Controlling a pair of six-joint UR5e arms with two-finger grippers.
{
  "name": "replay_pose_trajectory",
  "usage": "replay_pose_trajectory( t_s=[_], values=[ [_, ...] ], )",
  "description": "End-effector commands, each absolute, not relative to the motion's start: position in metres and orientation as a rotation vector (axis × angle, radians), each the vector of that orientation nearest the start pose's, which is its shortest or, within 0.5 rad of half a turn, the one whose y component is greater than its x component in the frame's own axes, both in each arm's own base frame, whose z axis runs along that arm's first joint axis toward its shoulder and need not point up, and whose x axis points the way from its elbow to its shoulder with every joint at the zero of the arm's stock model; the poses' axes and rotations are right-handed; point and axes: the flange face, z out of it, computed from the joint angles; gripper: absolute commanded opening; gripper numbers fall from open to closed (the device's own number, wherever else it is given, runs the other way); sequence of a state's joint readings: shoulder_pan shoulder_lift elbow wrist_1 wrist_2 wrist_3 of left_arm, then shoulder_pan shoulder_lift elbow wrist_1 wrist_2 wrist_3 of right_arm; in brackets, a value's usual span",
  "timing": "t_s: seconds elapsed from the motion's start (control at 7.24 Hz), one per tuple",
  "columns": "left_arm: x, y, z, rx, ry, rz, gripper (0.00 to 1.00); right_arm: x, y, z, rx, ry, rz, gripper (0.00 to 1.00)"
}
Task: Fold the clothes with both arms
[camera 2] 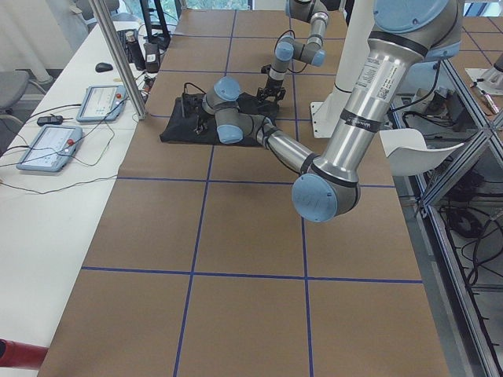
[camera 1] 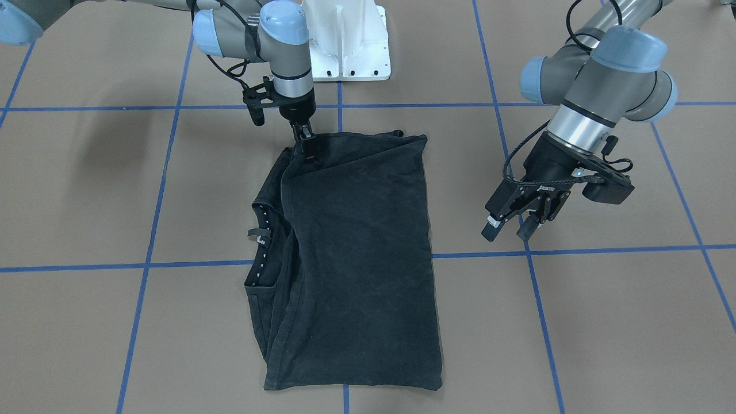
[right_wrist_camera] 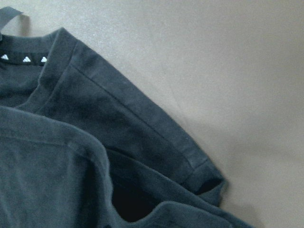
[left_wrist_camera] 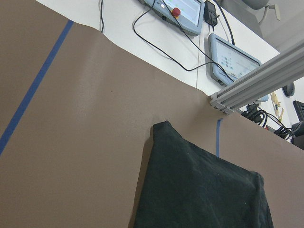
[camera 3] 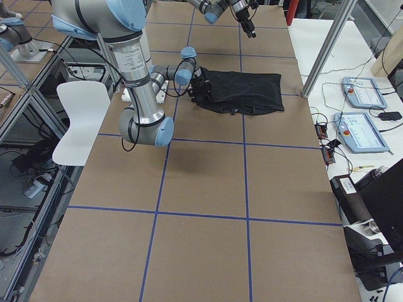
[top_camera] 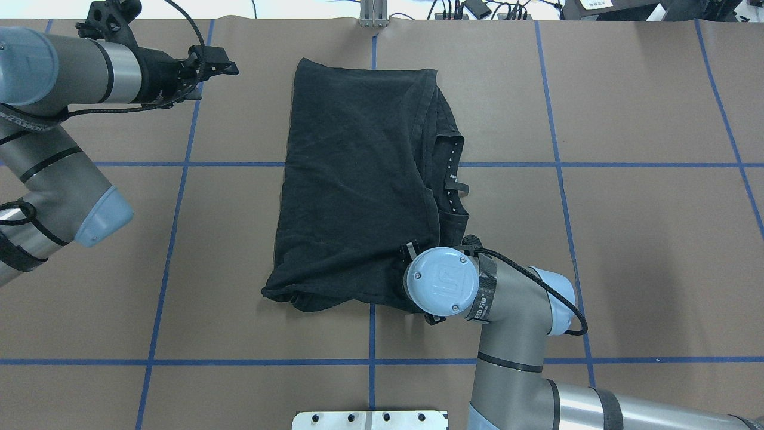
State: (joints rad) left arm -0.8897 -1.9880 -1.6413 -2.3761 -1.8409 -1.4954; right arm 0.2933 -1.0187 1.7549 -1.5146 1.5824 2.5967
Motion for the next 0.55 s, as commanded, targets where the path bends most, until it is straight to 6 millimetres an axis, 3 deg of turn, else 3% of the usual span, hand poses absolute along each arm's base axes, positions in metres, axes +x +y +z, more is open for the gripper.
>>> replay_pose_trajectory(
  t_s=[0.0, 0.14, 0.28, 0.41],
  values=[
    [0.319, -0.5631, 0.2976, 0.39, 1.263, -0.528, 1.0, -0.594, -0.3092, 0.2648, -0.308, -0.769, 1.232, 0.84],
    [0.3188, -0.5627, 0.2969, 0.39, 1.265, -0.527, 1.0, -0.5943, -0.3093, 0.2665, -0.305, -0.766, 1.229, 0.84],
    [0.3188, -0.5627, 0.2969, 0.387, 1.266, -0.53, 1.0, -0.5952, -0.3076, 0.2665, -0.305, -0.766, 1.227, 0.76],
    [0.3185, -0.5625, 0.2962, 0.386, 1.268, -0.535, 1.0, -0.5959, -0.3078, 0.2678, -0.303, -0.763, 1.226, 0.59]
  ],
)
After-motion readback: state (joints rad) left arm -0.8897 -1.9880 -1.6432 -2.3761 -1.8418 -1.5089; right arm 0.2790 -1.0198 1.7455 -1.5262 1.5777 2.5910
